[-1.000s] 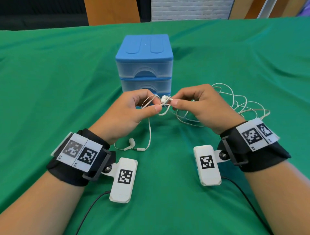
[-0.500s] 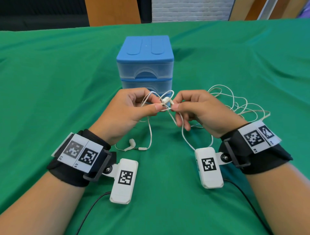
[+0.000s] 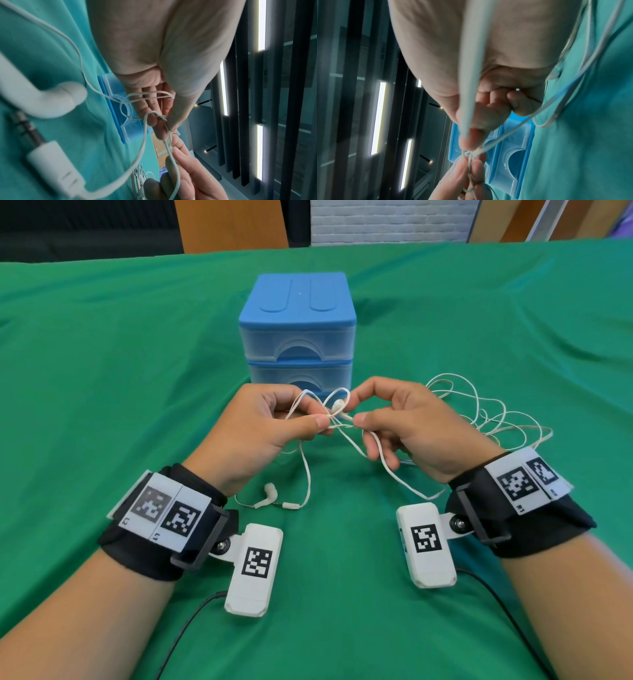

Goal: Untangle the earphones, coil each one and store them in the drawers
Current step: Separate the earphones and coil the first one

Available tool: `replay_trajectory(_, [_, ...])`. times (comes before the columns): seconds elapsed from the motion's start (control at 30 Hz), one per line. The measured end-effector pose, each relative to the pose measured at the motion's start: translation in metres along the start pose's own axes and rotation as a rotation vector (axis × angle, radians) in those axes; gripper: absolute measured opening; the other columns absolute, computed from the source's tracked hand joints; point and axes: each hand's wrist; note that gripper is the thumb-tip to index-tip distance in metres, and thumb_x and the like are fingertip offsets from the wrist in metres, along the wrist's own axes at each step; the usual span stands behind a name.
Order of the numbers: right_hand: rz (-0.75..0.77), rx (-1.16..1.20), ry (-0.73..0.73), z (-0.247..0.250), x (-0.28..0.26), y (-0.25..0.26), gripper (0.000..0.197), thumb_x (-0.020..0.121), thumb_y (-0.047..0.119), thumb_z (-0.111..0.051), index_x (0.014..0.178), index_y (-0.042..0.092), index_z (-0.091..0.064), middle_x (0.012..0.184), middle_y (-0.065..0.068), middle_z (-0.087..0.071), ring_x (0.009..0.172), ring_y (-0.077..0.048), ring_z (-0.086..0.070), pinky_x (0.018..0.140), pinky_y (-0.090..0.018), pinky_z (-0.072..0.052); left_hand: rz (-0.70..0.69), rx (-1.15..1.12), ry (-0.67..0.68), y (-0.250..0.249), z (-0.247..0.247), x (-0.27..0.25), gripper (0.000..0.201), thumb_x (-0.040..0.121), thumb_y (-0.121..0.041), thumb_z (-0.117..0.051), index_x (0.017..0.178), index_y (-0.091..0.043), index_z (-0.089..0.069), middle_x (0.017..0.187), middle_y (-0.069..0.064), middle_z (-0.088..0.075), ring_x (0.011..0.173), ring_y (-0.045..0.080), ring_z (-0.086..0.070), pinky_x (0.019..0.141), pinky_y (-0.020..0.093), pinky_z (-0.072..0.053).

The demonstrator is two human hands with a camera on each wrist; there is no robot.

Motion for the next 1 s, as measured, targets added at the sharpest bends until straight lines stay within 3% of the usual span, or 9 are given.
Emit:
replay_trajectory(0.27, [-0.064, -0.014, 0.051, 0.0006, 0.0009, -0.0024, 0.02, 0.095, 0.008, -0.06, 0.114, 0.002, -0.064, 0.057, -0.012, -0.063, 0.032, -0.016, -0.046, 0.038, -0.02, -0.032, -0.038, -0.025, -0.034, -0.0021, -0.0002, 0.0, 0.006, 0.084, -0.001, -0.076, 0.088, 0.001, -0.072, 0.089, 0.018, -0.076, 0.081, 0.018, -0.07, 0.076, 0.023, -0.053])
replay_trajectory(0.43, [-0.061, -0.042, 0.113, 0.0007, -0.0011, -0.0028, 0.009, 0.093, 0.009, -0.064, 0.101, 0.004, -0.067, 0.062, -0.014, -0.065, 0.036, -0.017, -0.048, 0.045, -0.025, -0.03, -0.042, -0.032, -0.055, -0.0017, 0.0003, 0.0004, 0.006, 0.085, -0.002, -0.076, 0.089, 0.0, -0.072, 0.089, 0.013, -0.076, 0.079, 0.016, -0.069, 0.078, 0.025, -0.054])
replay_trajectory(0.5, [-0.053, -0.037, 0.091, 0.001, -0.0014, -0.0027, 0.005, 0.092, 0.005, -0.064, 0.097, 0.004, -0.065, 0.064, -0.014, -0.066, 0.037, -0.017, -0.049, 0.042, -0.021, -0.034, -0.037, -0.032, -0.066, -0.0012, 0.0008, 0.0008, 0.007, 0.084, -0.001, -0.076, 0.09, 0.002, -0.072, 0.088, 0.013, -0.076, 0.078, 0.015, -0.07, 0.077, 0.024, -0.054])
replay_trajectory(0.63, [0.01, -0.005, 0.01, 0.0026, -0.0026, -0.0015, 0.016, 0.09, -0.007, -0.063, 0.106, -0.007, -0.063, 0.087, -0.024, -0.067, 0.043, -0.013, -0.056, 0.044, -0.014, -0.042, -0.03, -0.018, -0.069, -0.0012, 0.0011, 0.001, 0.011, 0.084, 0.001, -0.076, 0.091, 0.007, -0.071, 0.085, 0.013, -0.076, 0.076, 0.013, -0.07, 0.073, 0.019, -0.052])
replay_trajectory(0.7, [0.065, 0.001, -0.025, 0.0024, -0.0023, -0.0007, 0.017, 0.089, -0.008, -0.063, 0.106, -0.005, -0.064, 0.091, -0.027, -0.065, 0.046, -0.011, -0.06, 0.046, -0.015, -0.042, -0.024, -0.011, -0.068, -0.0009, 0.0014, 0.0014, 0.011, 0.084, 0.001, -0.076, 0.091, 0.008, -0.071, 0.084, 0.014, -0.075, 0.075, 0.013, -0.07, 0.072, 0.019, -0.051])
replay_trajectory(0.83, [0.208, -0.01, -0.07, 0.0009, -0.0012, 0.001, 0.021, 0.088, -0.007, -0.066, 0.102, 0.008, -0.066, 0.09, -0.014, -0.066, 0.052, -0.02, -0.062, 0.052, -0.027, -0.035, -0.014, -0.005, -0.07, -0.0011, 0.0012, 0.0011, 0.009, 0.085, 0.002, -0.075, 0.09, 0.007, -0.07, 0.083, 0.014, -0.075, 0.072, 0.011, -0.068, 0.071, 0.018, -0.05])
replay_trajectory(1.0, [0.212, 0.057, -0.055, -0.0013, -0.0017, 0.0031, 0.056, 0.087, -0.012, -0.065, 0.133, 0.012, -0.044, 0.083, -0.007, -0.065, 0.052, -0.023, -0.06, 0.052, -0.028, -0.04, -0.001, -0.003, -0.084, -0.0017, 0.0019, 0.0005, 0.005, 0.085, -0.002, -0.076, 0.088, 0.001, -0.072, 0.082, 0.013, -0.076, 0.074, 0.015, -0.065, 0.073, 0.023, -0.051])
Point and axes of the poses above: each hand's wrist, its own x-axis towards the middle knuckle, its own z-axis out of the back of the hand, y = z × x
